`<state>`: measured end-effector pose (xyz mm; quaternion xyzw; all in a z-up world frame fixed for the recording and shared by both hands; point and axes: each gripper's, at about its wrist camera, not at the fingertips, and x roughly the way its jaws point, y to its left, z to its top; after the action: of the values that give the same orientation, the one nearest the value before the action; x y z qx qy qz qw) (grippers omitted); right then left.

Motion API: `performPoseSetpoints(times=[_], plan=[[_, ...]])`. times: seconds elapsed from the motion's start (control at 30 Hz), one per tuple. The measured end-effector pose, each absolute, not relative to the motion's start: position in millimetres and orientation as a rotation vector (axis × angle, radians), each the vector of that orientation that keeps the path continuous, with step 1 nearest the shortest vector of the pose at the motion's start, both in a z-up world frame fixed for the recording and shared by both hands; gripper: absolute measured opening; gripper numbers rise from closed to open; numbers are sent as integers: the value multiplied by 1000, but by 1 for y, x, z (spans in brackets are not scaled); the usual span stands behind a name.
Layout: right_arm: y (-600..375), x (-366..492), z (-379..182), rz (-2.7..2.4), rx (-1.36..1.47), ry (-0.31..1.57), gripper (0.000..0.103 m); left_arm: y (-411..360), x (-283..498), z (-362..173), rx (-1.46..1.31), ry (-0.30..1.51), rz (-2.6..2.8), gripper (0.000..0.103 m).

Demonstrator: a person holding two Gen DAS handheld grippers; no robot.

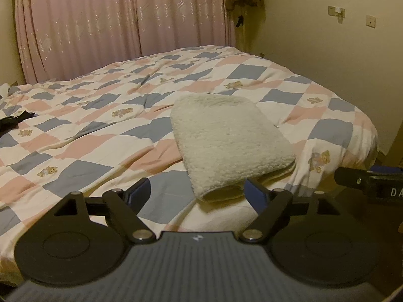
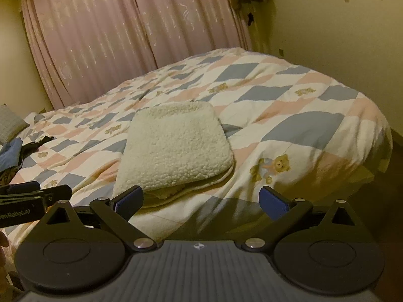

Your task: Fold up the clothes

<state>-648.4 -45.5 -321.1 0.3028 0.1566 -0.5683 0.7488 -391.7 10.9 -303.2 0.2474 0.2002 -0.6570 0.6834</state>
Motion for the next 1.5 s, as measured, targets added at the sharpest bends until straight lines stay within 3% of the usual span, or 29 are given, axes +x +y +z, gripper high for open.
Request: performPoseSetpoints(times=[1.13, 1.5], plan=[[-88, -613, -348, -1192, 674, 483, 101, -14, -361, -339, 624, 559, -1404, 81], [-97, -611, -366, -1168, 685, 534, 101, -23, -337, -346, 569, 669, -1413, 86]])
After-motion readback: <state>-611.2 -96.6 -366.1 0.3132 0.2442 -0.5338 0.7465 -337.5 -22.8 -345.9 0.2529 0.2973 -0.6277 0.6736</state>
